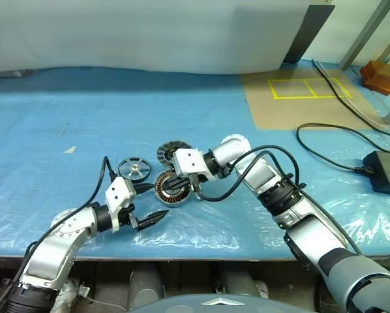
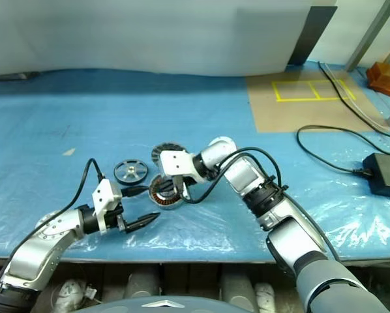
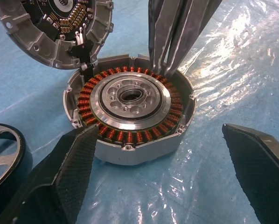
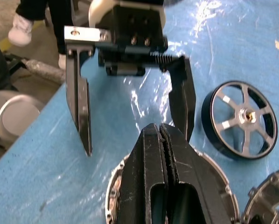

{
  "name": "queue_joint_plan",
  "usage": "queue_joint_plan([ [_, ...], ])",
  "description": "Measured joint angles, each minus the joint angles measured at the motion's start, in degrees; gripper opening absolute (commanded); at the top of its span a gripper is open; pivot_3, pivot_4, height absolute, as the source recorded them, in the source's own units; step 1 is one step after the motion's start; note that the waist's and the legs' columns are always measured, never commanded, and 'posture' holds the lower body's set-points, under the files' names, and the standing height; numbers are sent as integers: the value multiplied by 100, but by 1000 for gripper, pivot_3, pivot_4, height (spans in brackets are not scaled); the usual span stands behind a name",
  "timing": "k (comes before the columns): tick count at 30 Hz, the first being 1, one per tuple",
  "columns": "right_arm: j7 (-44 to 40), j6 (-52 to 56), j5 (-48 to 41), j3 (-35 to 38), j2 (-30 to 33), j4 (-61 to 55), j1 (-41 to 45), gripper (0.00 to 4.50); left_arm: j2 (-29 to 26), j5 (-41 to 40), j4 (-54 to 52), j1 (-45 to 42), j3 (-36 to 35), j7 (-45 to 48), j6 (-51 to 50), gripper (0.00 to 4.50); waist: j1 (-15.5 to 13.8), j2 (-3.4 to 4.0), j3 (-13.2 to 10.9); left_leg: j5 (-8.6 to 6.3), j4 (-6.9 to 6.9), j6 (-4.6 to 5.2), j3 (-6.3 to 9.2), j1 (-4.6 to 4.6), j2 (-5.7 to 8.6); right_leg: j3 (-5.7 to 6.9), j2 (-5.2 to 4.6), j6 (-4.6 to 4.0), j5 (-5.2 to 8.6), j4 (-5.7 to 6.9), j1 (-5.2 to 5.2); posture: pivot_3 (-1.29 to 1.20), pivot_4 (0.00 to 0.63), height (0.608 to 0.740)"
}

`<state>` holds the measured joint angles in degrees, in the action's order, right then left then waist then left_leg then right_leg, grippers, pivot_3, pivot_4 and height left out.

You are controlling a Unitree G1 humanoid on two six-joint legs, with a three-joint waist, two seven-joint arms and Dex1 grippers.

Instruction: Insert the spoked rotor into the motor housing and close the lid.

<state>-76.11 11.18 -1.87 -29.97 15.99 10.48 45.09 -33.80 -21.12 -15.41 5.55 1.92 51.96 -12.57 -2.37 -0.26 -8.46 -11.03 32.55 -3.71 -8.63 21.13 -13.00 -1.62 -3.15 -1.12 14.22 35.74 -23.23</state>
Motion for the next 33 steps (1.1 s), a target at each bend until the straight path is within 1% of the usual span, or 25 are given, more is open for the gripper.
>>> queue_joint_plan([
  [2, 196, -213, 268, -112, 28, 144, -3, 27, 0, 1, 0, 1, 0, 0, 0, 4500, 0, -1, 1, 0, 0, 0, 0, -1, 1, 0, -1, -2, 1, -1, 0, 0, 150, 740],
  [5, 541, -498, 690, -315, 41, 686, -96, 27, 0, 2, 0, 7, 1, 0, 0, 4500, -4, -1, 0, 0, 1, -1, 0, 1, 1, 0, -1, -9, 5, -1, 1, 0, 150, 740],
  [9, 954, -877, 795, -318, -135, 1173, -94, 27, 17, 5, -7, -2, 10, -28, -1, 4500, 8, 2, 1, 0, 1, 0, -1, -9, 3, -3, -2, -10, 6, 2, 4, 0, 150, 740],
  [12, 707, -794, 702, -267, -10, 1006, -158, 27, 14, 5, -10, 53, 8, -31, -1, 4500, -19, 1, 1, 0, 5, 0, -1, -11, 3, -1, -4, -10, 6, -2, 15, 0, 150, 740],
  [16, 398, 119, 114, -11, -128, 644, -341, 27, 2, 10, -8, 99, -3, -32, 0, 4500, -10, 2, -2, 0, 7, 1, -1, -3, -1, -2, -1, -10, 6, -1, 6, 0, 150, 740],
  [18, 324, 591, -298, 255, -277, 347, -316, 27, 1, 11, -6, 66, -5, -32, 0, 4500, -8, 4, -3, 0, 5, 1, -1, 0, -3, -2, 1, -9, 5, 2, -1, 0, 150, 740],
  [21, 326, 833, -516, 416, -329, 117, -162, 27, 3, 11, -4, -16, -3, -31, 0, 4500, -8, 3, -3, 0, 3, 1, -1, 0, -1, -1, 0, -8, 5, -2, 0, 0, 150, 740],
  [26, 426, 817, -442, 394, -264, 168, -137, 27, 9, 12, 9, -32, 2, -28, 2, 4500, -13, 2, -2, 0, -4, 0, 0, 1, 0, 1, -1, -2, 1, -4, 0, 0, 150, 740],
  [33, 713, 80, 345, -68, 26, 846, -191, 27, 10, 14, 11, -27, 7, -25, 4, 4500, -7, 2, -2, 0, -5, 0, -1, 1, 1, 1, -1, -1, 1, -3, 0, 0, 150, 740],
])
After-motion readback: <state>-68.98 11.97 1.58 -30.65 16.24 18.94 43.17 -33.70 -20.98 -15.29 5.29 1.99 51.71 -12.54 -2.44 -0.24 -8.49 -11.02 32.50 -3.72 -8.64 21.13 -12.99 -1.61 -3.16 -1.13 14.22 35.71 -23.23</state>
